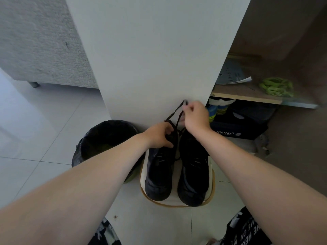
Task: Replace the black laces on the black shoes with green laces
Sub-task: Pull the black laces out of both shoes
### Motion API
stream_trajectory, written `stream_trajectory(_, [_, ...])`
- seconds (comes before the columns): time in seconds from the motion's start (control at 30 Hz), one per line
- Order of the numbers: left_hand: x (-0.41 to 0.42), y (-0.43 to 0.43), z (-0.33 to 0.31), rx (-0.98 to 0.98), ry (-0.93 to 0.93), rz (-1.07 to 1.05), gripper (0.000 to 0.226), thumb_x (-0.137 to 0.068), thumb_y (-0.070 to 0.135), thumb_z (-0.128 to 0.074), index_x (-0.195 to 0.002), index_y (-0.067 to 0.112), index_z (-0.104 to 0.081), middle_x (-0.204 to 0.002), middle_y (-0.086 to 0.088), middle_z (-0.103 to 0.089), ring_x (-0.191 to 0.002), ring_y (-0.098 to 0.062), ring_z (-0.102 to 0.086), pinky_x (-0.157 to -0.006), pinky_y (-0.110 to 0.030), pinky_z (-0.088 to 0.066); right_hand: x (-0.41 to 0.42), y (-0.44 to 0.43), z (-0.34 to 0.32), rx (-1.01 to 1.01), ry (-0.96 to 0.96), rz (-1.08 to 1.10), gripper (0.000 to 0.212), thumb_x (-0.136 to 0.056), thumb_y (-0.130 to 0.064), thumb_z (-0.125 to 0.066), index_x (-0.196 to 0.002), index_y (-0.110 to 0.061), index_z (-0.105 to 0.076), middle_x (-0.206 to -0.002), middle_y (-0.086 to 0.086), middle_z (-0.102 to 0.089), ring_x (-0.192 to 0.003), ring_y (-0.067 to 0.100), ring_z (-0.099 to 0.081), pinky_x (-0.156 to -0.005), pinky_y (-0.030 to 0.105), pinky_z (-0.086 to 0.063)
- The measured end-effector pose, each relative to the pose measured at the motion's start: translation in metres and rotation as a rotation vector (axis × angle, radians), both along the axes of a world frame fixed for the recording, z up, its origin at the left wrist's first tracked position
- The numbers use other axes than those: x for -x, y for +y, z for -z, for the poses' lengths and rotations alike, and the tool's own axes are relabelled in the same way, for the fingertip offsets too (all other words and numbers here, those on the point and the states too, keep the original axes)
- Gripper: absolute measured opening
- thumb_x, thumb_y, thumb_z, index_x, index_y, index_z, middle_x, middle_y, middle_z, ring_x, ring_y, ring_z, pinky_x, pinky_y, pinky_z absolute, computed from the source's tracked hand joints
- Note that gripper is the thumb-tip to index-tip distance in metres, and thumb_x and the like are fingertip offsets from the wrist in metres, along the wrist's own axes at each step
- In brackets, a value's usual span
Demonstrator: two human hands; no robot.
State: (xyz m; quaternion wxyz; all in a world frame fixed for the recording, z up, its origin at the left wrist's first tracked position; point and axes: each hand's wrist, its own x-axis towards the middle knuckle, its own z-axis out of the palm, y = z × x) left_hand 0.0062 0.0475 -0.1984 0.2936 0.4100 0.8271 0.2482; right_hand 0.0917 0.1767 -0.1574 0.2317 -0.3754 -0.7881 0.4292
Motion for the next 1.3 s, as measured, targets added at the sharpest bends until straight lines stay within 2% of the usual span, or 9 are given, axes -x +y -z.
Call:
stream_trajectory(0.1, [-0.003,0.002,-0.002,0.038,-0.013,0.019,0.051,-0.077,0.026,-0.083,-0.123,0.024,-0.060,-0.110,0.007,-0.059,-0.105,-0.012,-0.058,-0.096,-0.026,-0.046,0.000,0.004,-0.011,0.141,0.298,0.013,0.022,-0.102,-0.017,-0.052,-0.081,-0.020,-0.051,-0.083,0.010,-0.071,-0.072,0.029,-0.072,-0.062,0.040,-0.060])
stream_trajectory(0.17, [-0.003,0.005,-0.003,0.012,-0.013,0.016,0.016,-0.083,0.031,-0.077,-0.096,0.026,-0.068,-0.101,0.005,-0.066,-0.096,-0.011,-0.062,-0.091,-0.028,-0.048,-0.003,0.002,-0.011,0.096,0.302,-0.071,0.022,-0.101,-0.015,-0.056,-0.079,-0.018,-0.056,-0.080,0.008,-0.072,-0.073,0.026,-0.072,-0.065,0.039,-0.061])
stream_trajectory(0.27, [-0.003,0.008,-0.008,-0.030,0.002,-0.046,0.033,-0.090,0.033,-0.069,-0.061,0.024,-0.058,-0.065,0.006,-0.056,-0.061,-0.008,-0.051,-0.060,-0.025,-0.040,-0.005,0.002,-0.005,0.043,0.217,-0.088,0.022,-0.096,-0.021,-0.063,-0.074,-0.021,-0.064,-0.078,0.000,-0.072,-0.076,0.021,-0.070,-0.073,0.042,-0.060])
stream_trajectory(0.53, [-0.002,0.010,-0.013,-0.232,0.023,-0.230,0.024,-0.091,0.020,-0.060,-0.074,0.006,-0.070,-0.059,0.002,-0.057,-0.055,-0.011,-0.047,-0.056,-0.026,-0.036,-0.018,-0.013,0.009,0.284,-0.447,-0.421,0.007,-0.088,-0.008,-0.063,-0.088,-0.014,-0.065,-0.084,0.010,-0.069,-0.074,0.023,-0.071,-0.074,0.039,-0.063])
stream_trajectory(0.7, [0.001,0.013,-0.004,-0.249,-0.124,-0.281,0.022,-0.088,0.022,-0.064,-0.075,0.006,-0.070,-0.060,0.005,-0.058,-0.058,-0.010,-0.050,-0.065,-0.030,-0.046,-0.015,-0.007,0.015,0.242,-0.434,-0.440,0.011,-0.087,-0.008,-0.070,-0.080,-0.017,-0.068,-0.074,0.006,-0.069,-0.071,0.020,-0.070,-0.075,0.038,-0.060])
stream_trajectory(0.83, [-0.001,0.009,-0.001,-0.290,-0.239,-0.224,0.021,-0.083,0.009,-0.073,-0.100,0.017,-0.062,-0.094,0.003,-0.065,-0.083,-0.008,-0.060,-0.079,-0.020,-0.048,-0.013,0.001,0.022,0.160,-0.462,-0.378,0.024,-0.100,-0.019,-0.058,-0.079,-0.011,-0.066,-0.076,0.011,-0.074,-0.075,0.029,-0.075,-0.082,0.047,-0.061])
stream_trajectory(1.03, [0.003,0.007,-0.002,-0.184,-0.311,-0.269,0.030,-0.088,0.006,-0.060,-0.116,0.011,-0.051,-0.098,-0.002,-0.061,-0.087,-0.015,-0.059,-0.068,-0.021,-0.046,-0.006,-0.010,0.014,-0.181,-0.403,-0.276,0.033,-0.094,-0.024,-0.059,-0.061,-0.019,-0.056,-0.074,0.005,-0.065,-0.085,0.033,-0.064,-0.092,0.050,-0.050])
stream_trajectory(1.17, [0.002,0.007,-0.008,-0.156,-0.410,-0.351,0.029,-0.090,0.010,-0.049,-0.118,0.014,-0.045,-0.110,-0.012,-0.063,-0.099,-0.024,-0.062,-0.077,-0.030,-0.047,-0.005,-0.014,0.019,-0.119,-0.352,-0.281,0.023,-0.095,-0.022,-0.055,-0.074,-0.014,-0.062,-0.084,0.012,-0.069,-0.084,0.031,-0.064,-0.072,0.034,-0.047])
stream_trajectory(1.3, [0.003,0.005,-0.003,-0.176,-0.345,-0.345,0.019,-0.092,-0.001,-0.044,-0.099,0.018,-0.045,-0.115,-0.021,-0.056,-0.089,-0.020,-0.063,-0.084,-0.032,-0.051,0.010,0.014,0.072,0.062,-0.333,-0.189,0.034,-0.080,-0.048,-0.052,-0.078,-0.015,-0.063,-0.087,0.012,-0.070,-0.090,0.037,-0.068,-0.090,0.056,-0.053])
